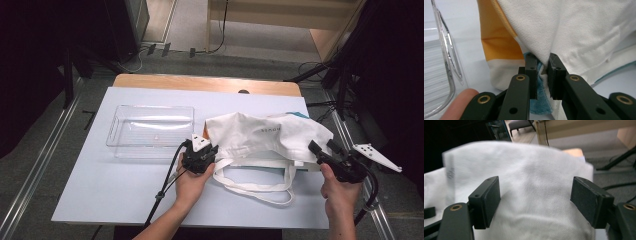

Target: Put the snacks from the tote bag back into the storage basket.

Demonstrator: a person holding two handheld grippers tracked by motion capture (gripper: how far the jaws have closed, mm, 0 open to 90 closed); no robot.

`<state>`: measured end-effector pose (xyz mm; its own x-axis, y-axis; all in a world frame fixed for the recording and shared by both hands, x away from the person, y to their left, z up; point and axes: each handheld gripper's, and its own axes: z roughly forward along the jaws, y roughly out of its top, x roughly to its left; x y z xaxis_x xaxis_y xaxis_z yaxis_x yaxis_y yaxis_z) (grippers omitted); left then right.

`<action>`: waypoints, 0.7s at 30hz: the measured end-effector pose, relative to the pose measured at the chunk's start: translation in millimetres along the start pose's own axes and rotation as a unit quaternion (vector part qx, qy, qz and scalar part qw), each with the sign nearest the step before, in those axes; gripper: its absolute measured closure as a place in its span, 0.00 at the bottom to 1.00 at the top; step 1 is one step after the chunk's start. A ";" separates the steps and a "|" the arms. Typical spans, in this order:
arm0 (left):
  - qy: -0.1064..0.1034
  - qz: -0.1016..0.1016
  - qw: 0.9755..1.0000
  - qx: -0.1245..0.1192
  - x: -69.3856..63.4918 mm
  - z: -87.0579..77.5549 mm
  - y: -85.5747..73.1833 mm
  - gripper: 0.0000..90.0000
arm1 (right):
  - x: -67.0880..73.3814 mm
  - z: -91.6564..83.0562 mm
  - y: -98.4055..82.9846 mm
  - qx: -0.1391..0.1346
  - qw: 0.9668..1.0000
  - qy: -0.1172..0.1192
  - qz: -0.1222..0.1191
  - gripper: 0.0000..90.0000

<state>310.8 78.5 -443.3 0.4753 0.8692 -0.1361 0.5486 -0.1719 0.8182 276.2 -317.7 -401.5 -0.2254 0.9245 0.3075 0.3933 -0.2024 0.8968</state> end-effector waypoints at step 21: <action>-0.023 -0.001 1.000 -0.012 2.4 -2.8 -4.7 0.91 | -18.2 -2.7 -16.1 -0.005 1.000 -0.014 0.013 0.25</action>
<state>307.4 82.7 -446.0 0.5052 0.8476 -0.1624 0.5336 -0.1589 0.8307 271.6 -332.1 -420.7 -0.1909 0.9276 0.3212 0.3899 -0.2286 0.8920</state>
